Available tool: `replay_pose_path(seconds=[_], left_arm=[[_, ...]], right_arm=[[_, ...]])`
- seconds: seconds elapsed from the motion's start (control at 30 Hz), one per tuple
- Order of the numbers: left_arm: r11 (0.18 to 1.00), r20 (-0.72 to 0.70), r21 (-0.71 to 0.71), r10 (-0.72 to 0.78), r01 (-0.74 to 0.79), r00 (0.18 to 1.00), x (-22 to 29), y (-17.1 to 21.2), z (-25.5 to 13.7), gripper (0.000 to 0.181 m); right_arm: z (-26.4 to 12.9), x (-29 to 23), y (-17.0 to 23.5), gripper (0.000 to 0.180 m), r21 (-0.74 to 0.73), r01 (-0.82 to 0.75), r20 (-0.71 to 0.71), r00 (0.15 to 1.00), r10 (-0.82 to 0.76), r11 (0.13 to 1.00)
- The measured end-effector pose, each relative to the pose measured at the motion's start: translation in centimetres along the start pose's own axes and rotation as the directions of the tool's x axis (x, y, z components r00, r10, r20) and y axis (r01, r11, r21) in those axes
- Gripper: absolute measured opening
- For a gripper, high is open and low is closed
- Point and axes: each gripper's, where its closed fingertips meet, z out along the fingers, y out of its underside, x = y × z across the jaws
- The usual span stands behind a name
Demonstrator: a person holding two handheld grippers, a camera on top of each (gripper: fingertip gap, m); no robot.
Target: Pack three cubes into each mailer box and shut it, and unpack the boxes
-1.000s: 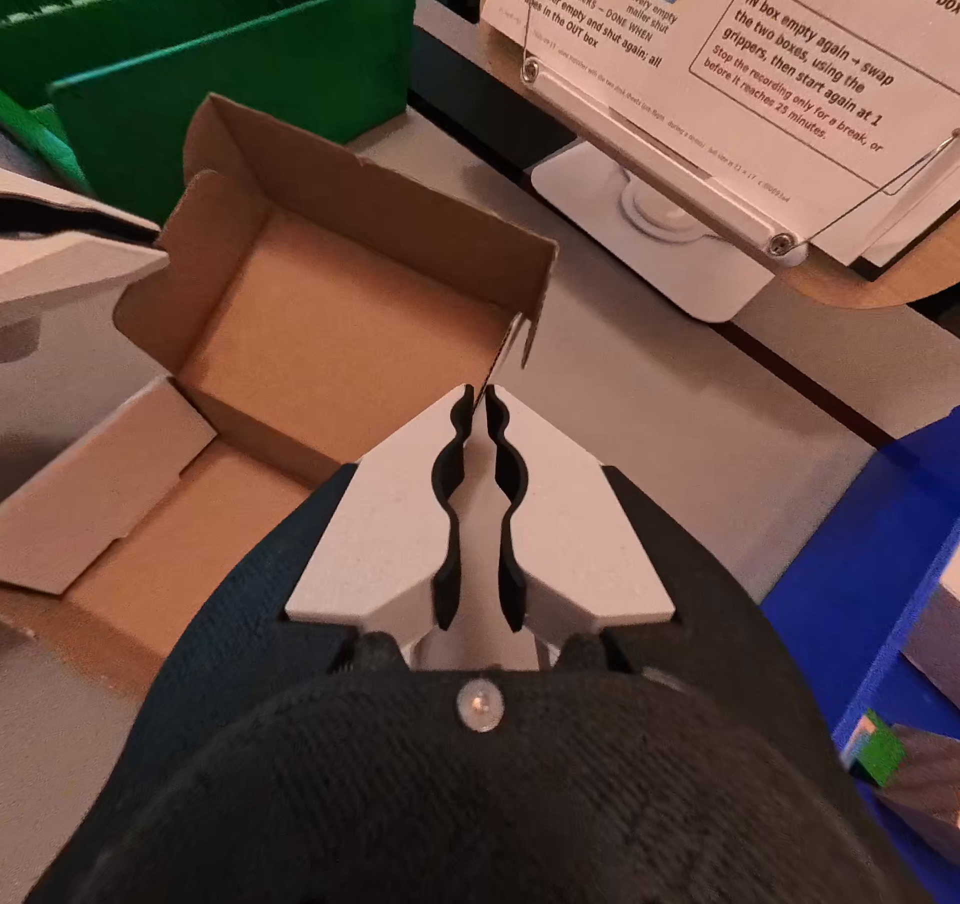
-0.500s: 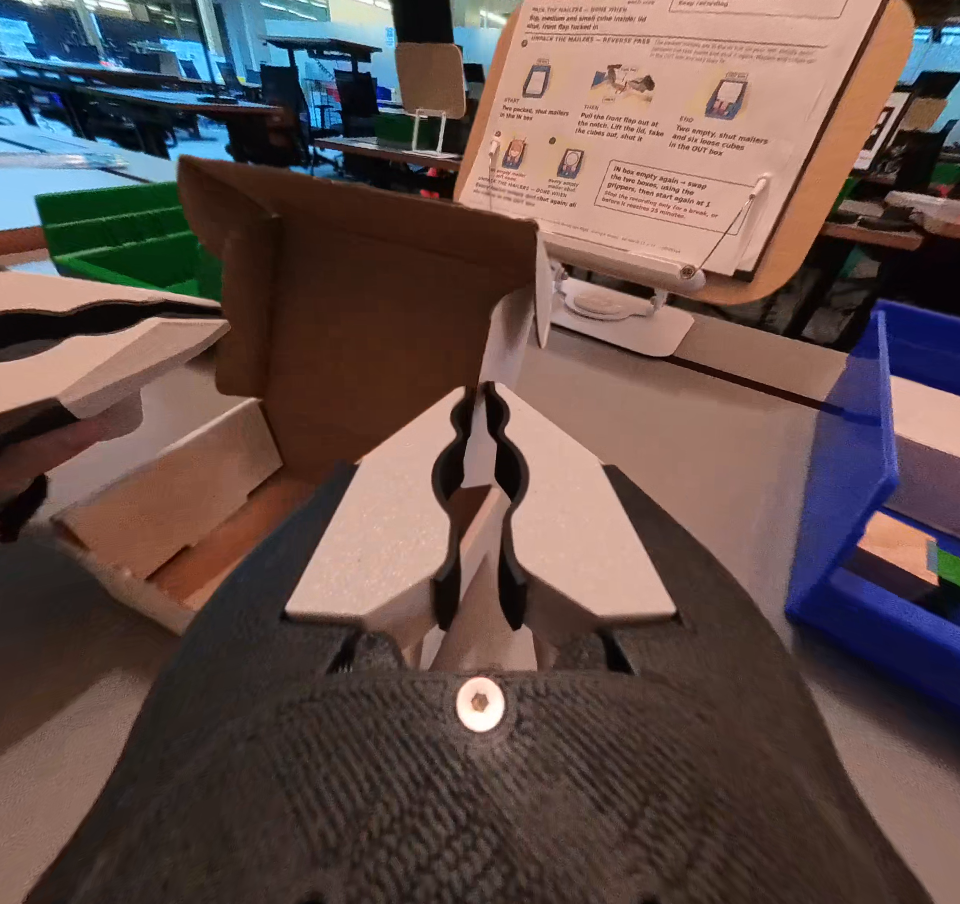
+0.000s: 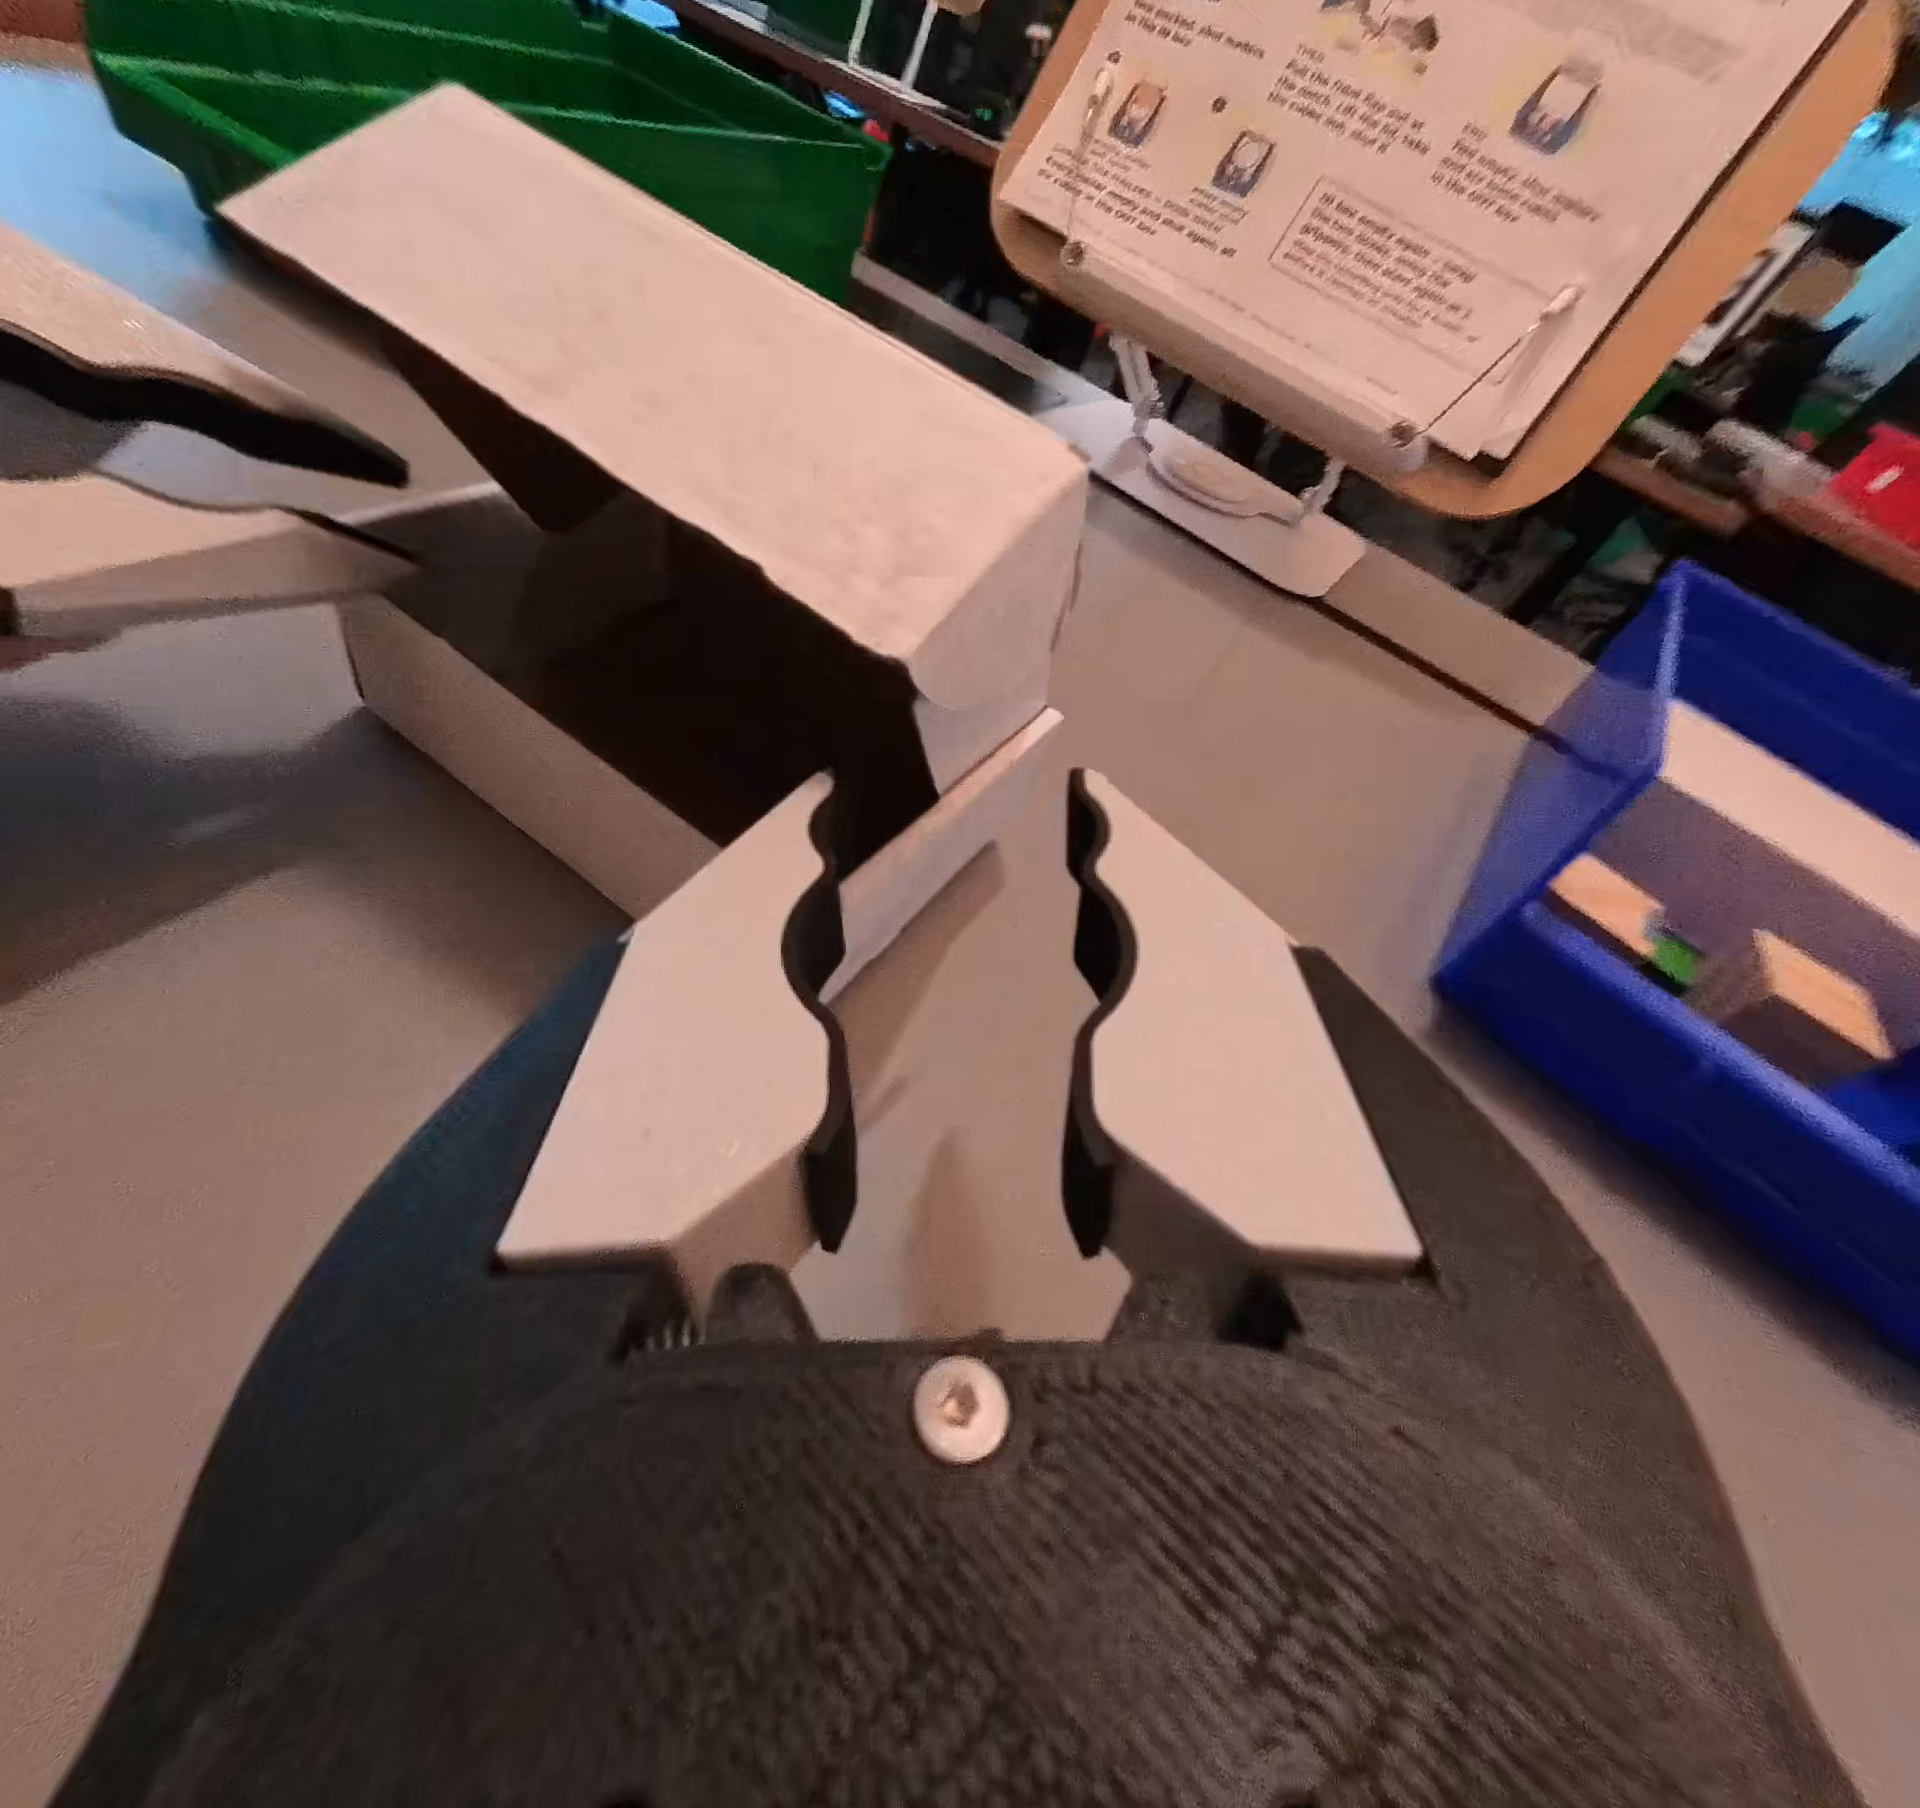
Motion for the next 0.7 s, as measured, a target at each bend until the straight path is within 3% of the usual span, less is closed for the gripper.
replay_pose_path(seconds=[0.1,0.2,0.27,0.37,0.43,0.5,0.7], left_arm=[[1.0,0.054,-0.003,-0.015,0.016,0.998,-0.7,0.4,-1.4,0.017],[0.998,0.168,0.002,-0.055,0.055,0.984,-3.0,0.2,-1.8,0.028],[0.997,0.199,0.028,-0.072,0.068,0.977,-3.9,-0.6,-1.6,0.031],[0.998,0.196,0.035,-0.061,0.055,0.979,-4.1,-1.5,-1.1,0.032],[0.999,0.185,0.032,-0.045,0.04,0.982,-4.0,-1.6,-1.1,0.032],[0.999,0.169,0.018,-0.036,0.033,0.985,-3.7,-1.2,-1.3,0.032],[0.999,0.127,-0.041,0.019,-0.014,0.992,-2.4,1.1,-2.8,0.031]], right_arm=[[-1.9,0.6,-1.3,0.054,0.05,0.25,-0.163,0.957,-0.24,0.967],[-2.1,-0.3,-3.3,0.062,0.044,0.57,-0.29,0.793,-0.535,0.82],[-1.0,-1.6,-3.7,0.062,0.028,0.674,-0.271,0.716,-0.643,0.738],[0.1,-3.0,-4.5,0.045,0.015,0.755,-0.259,0.636,-0.727,0.655],[0.4,-2.9,-4.7,0.017,-0.044,0.777,-0.258,0.599,-0.758,0.628],[0.3,-3.2,-4.8,0.013,-0.064,0.783,-0.233,0.592,-0.772,0.619],[-0.9,-6.0,-2.3,0.005,-0.038,0.652,0.111,0.756,-0.645,0.757]])
